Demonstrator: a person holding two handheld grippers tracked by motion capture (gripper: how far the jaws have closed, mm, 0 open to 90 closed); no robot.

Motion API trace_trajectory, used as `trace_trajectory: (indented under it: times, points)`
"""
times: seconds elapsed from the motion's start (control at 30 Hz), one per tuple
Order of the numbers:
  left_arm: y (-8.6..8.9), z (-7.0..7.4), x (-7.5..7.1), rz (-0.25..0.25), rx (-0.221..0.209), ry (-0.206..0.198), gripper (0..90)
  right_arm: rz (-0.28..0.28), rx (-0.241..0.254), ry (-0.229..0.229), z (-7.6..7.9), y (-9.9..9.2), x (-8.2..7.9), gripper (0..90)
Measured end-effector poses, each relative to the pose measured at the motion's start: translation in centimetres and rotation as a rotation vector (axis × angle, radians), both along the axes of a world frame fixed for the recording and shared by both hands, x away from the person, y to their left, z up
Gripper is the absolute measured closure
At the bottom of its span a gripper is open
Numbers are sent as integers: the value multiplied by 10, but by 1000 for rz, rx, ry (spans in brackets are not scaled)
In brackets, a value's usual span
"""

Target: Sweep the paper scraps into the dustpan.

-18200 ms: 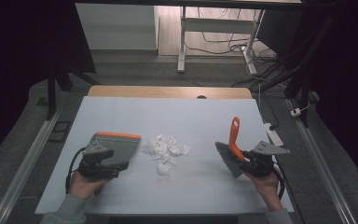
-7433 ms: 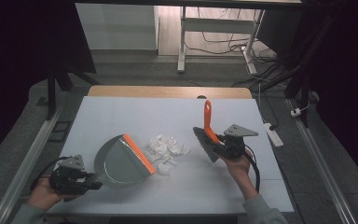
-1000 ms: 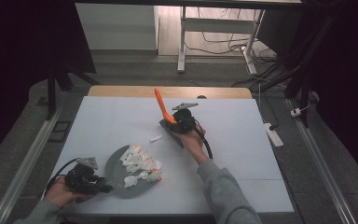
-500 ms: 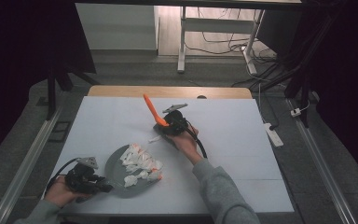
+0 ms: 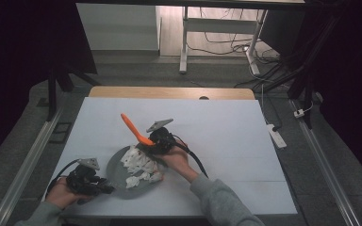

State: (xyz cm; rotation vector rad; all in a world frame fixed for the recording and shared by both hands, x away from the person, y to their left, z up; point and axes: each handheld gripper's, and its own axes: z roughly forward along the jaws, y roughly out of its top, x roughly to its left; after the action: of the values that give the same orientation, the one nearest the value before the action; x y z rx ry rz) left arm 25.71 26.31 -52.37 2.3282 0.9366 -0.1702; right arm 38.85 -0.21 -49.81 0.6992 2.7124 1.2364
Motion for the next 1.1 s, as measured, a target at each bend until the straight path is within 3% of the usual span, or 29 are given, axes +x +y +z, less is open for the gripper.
trace_trajectory:
  times: [0.07,0.17,0.33,0.53,0.67,0.87,1.0,1.1]
  points:
    - [0,0,0,0,0,0,617,14,36,13,6,-1,-7,705]
    - [0,0,0,0,0,0,617,0,65,-42,20,-8,-11,705]
    - [0,0,0,1,-2,1,617,-109,128,-81,36,-35,3,705]
    - [0,0,0,0,-1,2,617,-176,92,-78,29,-49,16,705]
    - [0,0,0,2,-2,3,617,-195,46,-64,14,-42,27,705]
    - [0,0,0,0,-4,3,617,-195,11,10,-4,-17,39,706]
    - [0,0,0,0,-4,3,617,-155,14,41,-7,-4,34,706]
    - [0,0,0,0,-2,4,617,-111,9,48,-7,6,20,706]
